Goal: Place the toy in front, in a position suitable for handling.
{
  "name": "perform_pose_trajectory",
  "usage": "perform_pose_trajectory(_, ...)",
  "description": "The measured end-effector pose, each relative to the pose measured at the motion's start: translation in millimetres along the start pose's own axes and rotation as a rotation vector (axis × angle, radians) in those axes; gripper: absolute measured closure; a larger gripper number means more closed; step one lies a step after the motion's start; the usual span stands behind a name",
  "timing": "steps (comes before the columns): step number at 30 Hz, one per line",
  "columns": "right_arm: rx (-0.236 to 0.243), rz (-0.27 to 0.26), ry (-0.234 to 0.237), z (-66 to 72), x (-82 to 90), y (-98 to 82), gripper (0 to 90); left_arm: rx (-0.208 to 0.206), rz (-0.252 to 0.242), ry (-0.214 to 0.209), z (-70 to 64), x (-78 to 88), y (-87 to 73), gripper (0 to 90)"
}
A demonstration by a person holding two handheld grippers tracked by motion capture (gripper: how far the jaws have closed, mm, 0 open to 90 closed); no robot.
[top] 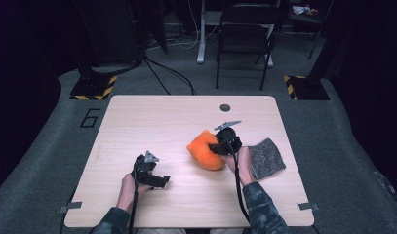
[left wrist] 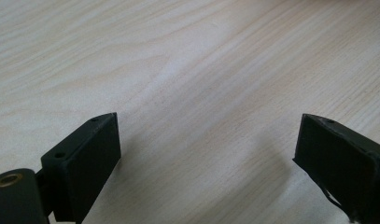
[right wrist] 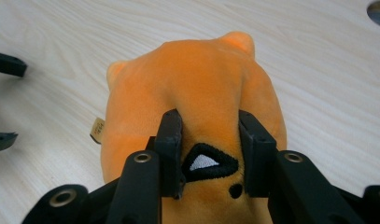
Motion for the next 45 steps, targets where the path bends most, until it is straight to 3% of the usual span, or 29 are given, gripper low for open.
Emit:
perform_pose_trajectory(10, 0.194, 0.000, 0.034, 0.0, 6.8, 4.4, 64.7, -0.006, 0.005, -0.003, 0.1, 0.9, -0.3, 6.6)
perform_pose_trajectory(14, 0.216, 0.009, 0.044, -2.6, 1.9, 2.4, 63.0, -0.001, -0.001, 0.000, -0.3, 0.2, 0.0, 6.6)
perform_pose_trajectory(19, 0.181, -0.005, 0.051, -9.5, 1.2, 0.1, 46.5, -0.001, 0.000, -0.003, -0.4, 0.1, -0.1, 6.6)
perform_pose_trajectory(21, 0.126, -0.025, 0.056, -11.2, 5.4, 0.4, 37.2, -0.002, 0.000, -0.001, -0.4, 0.1, 0.0, 6.6)
perform_pose_trajectory(24, 0.007, -0.050, 0.055, -11.2, 12.8, 1.4, 25.9, -0.005, 0.001, 0.002, -0.6, -0.7, 0.1, 6.6)
perform_pose_trajectory(29, -0.096, -0.012, 0.004, -6.6, 11.0, 0.0, 20.8, 0.005, -0.005, -0.001, -1.4, -0.8, 0.5, 6.6)
perform_pose_trajectory(32, -0.123, 0.031, -0.034, -6.2, 0.4, -4.2, 31.0, -0.005, -0.003, 0.002, -0.6, -0.3, 0.2, 6.7)
perform_pose_trajectory(35, -0.123, 0.028, -0.055, -6.0, -4.6, -5.6, 50.7, -0.008, 0.001, -0.002, -0.4, -0.3, 0.0, 6.7)
perform_pose_trajectory(37, -0.109, 0.026, -0.054, -6.9, -3.9, -5.2, 58.1, -0.006, 0.001, 0.000, -0.9, -0.2, 0.0, 6.7)
perform_pose_trajectory(41, -0.071, -0.003, -0.013, -5.7, 2.6, -1.3, 66.0, -0.004, 0.002, -0.003, -0.5, 0.0, -0.1, 6.7)
perform_pose_trajectory(45, 0.016, -0.030, 0.011, -4.6, 9.9, 3.3, 66.6, -0.004, 0.002, -0.003, -0.6, 0.0, 0.0, 6.7)
Point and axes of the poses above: each handheld gripper's, and its own axes: x roughly backward along the jaws, y roughly out of its top, z roughly to its left, the point moved 7 cm from there along -x, roughly forward along the jaws, and after that the axes turned 8 degrees about z, right-handed, at the moved point
